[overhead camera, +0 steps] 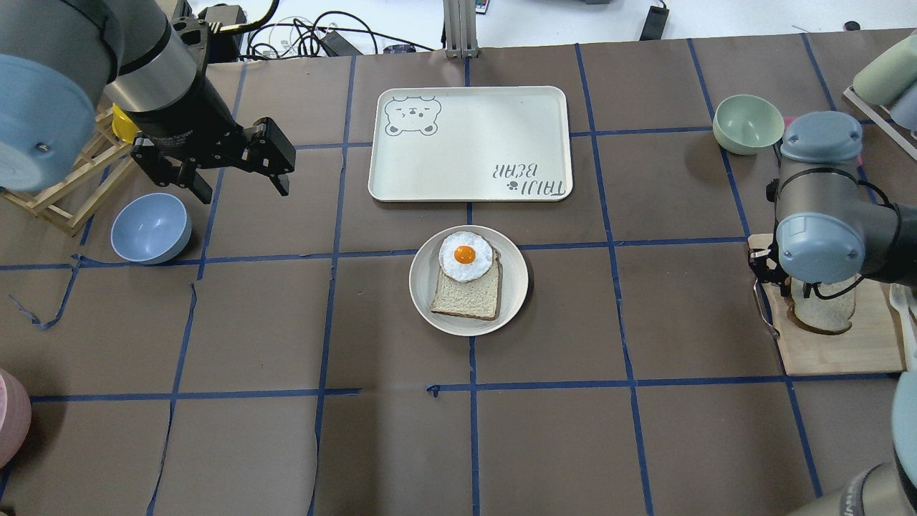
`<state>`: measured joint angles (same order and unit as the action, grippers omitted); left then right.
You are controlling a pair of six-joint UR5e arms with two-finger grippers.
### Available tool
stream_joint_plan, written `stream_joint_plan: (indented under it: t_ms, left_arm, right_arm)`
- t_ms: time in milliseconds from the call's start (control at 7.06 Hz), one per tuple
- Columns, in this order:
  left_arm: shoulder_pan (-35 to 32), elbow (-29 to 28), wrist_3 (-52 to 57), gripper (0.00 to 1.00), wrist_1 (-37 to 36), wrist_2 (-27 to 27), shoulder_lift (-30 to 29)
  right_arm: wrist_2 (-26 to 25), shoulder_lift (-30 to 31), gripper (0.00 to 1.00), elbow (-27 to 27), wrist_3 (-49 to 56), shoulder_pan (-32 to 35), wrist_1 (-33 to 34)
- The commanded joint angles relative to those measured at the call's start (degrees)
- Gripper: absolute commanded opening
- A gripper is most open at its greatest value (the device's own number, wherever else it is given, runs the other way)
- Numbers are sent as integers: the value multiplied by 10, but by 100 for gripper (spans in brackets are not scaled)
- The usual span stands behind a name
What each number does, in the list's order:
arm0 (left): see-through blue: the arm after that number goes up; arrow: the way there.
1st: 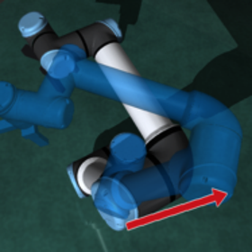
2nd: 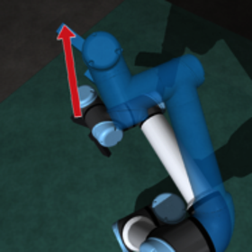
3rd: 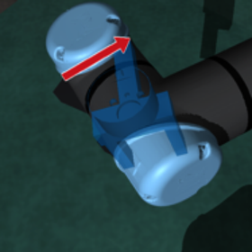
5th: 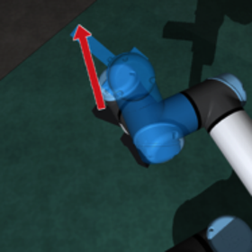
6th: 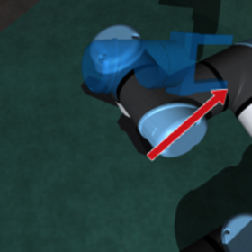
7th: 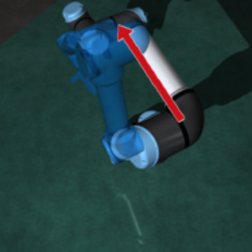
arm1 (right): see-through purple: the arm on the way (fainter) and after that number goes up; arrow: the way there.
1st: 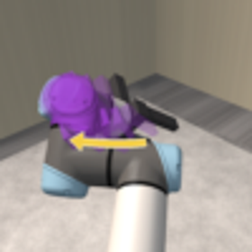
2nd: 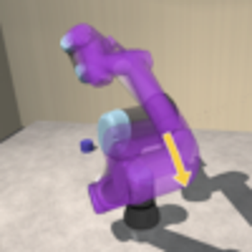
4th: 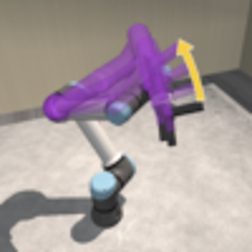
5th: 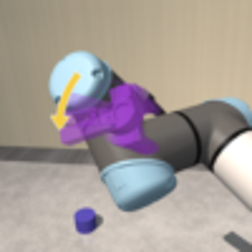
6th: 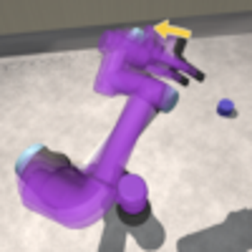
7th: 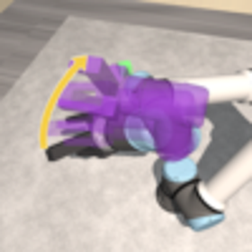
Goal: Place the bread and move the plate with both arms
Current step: 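Grasp the bread slice with the right gripper and lift it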
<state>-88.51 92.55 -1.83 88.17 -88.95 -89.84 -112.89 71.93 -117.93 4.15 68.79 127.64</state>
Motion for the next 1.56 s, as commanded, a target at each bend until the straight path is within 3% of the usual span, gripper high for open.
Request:
stream_joint_plan:
  t_ms: [0,425,708,992,1133,1417]
  left_arm:
    - [0,1,0,100,-6,0,0]
    - [-1,5,0,100,-5,-12,1]
    - [-1,5,0,100,-3,-13,1]
    - [0,4,0,100,-5,-13,2]
    - [0,5,1,100,-4,-13,1]
    - [0,5,1,100,-3,-13,1]
  right_arm:
    - [2,1,0,0,2,-3,-24]
    - [0,19,0,7,9,-3,-30]
    - [1,67,0,16,9,5,-63]
    - [11,84,0,124,2,70,-222]
    - [67,79,0,172,-11,95,-268]
    - [157,76,0,183,-121,227,-254]
